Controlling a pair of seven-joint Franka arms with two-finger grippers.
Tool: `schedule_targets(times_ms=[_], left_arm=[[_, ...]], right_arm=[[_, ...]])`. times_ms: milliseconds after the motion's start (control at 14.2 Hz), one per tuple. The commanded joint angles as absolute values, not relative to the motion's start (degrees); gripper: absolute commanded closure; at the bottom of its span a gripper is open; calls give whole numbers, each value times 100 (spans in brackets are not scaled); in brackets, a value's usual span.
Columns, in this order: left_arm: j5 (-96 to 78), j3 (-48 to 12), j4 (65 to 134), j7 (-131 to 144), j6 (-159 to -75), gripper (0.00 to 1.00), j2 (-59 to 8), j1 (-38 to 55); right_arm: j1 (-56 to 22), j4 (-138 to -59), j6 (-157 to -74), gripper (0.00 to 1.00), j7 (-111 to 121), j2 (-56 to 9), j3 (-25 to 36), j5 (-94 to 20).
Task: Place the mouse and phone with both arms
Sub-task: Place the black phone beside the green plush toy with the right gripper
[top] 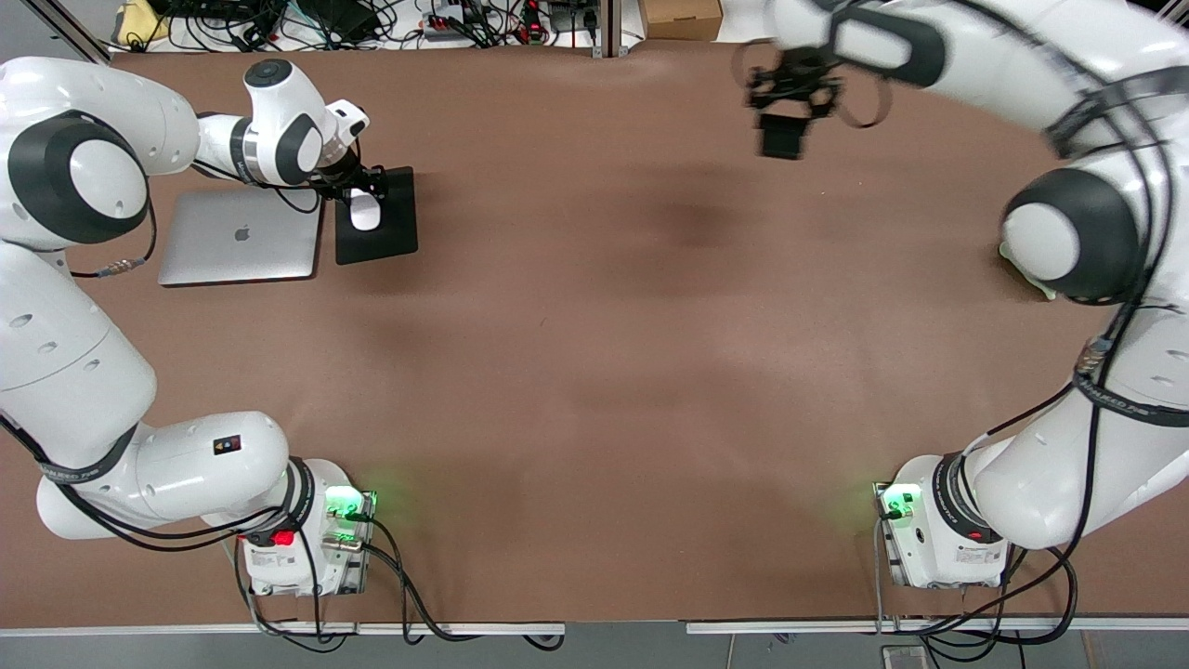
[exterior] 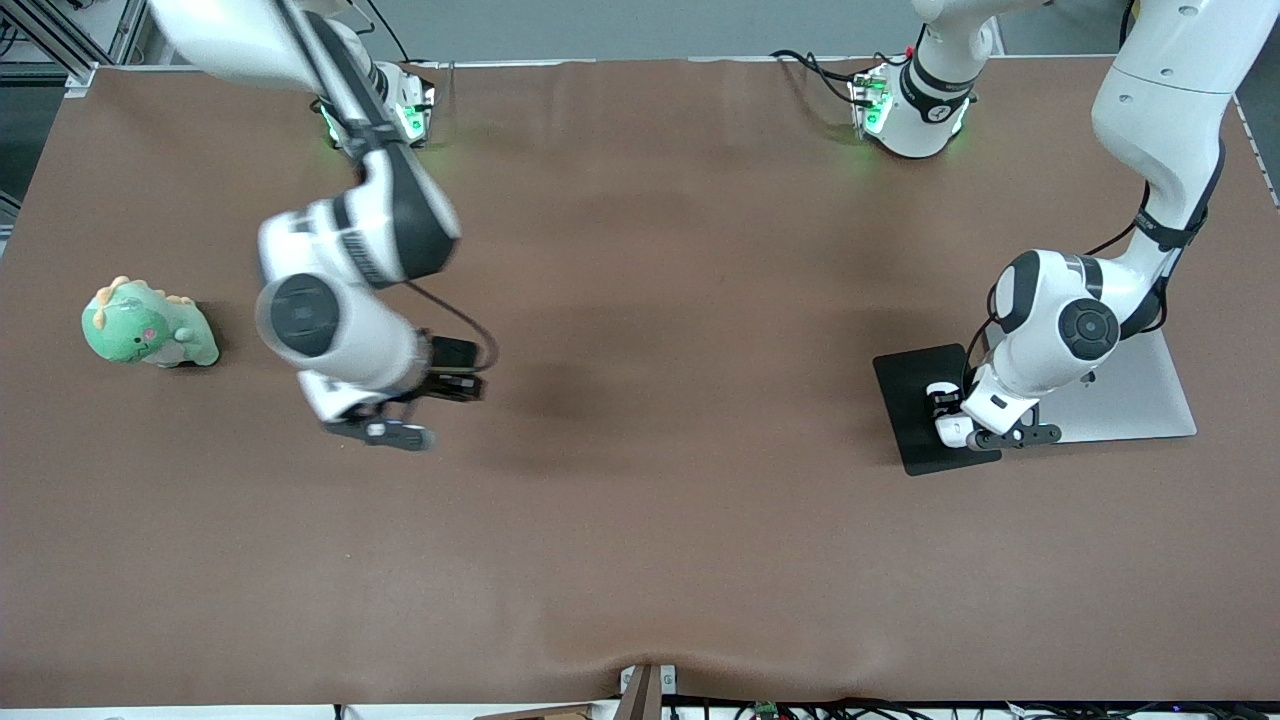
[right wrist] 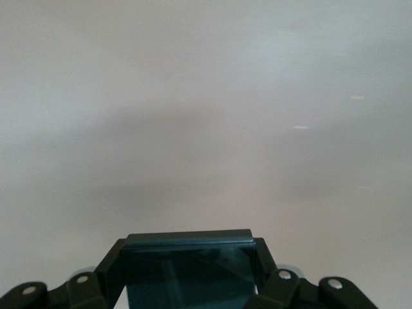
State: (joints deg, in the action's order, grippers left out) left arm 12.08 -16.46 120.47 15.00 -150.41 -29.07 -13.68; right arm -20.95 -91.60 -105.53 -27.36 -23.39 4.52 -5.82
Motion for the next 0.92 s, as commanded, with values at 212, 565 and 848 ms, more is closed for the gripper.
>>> schedule_targets(times_ms=[212,565,848], left_arm=[[1248,-1846,11761,1512,-14821,0,-2541,-1336],[1187,-2030,10734,1521,-12950,0,-1716,-1362],[801,-2092,9662,1485,-11298,0,-1459,-1389]], right_arm=[[-222,-9824,-10851,100,-629,-2338,325,-510],[368,-10791,-12731,100,675,-2364,325,-115],[772,-10898,-12964,100,966,-2724,325,-70]])
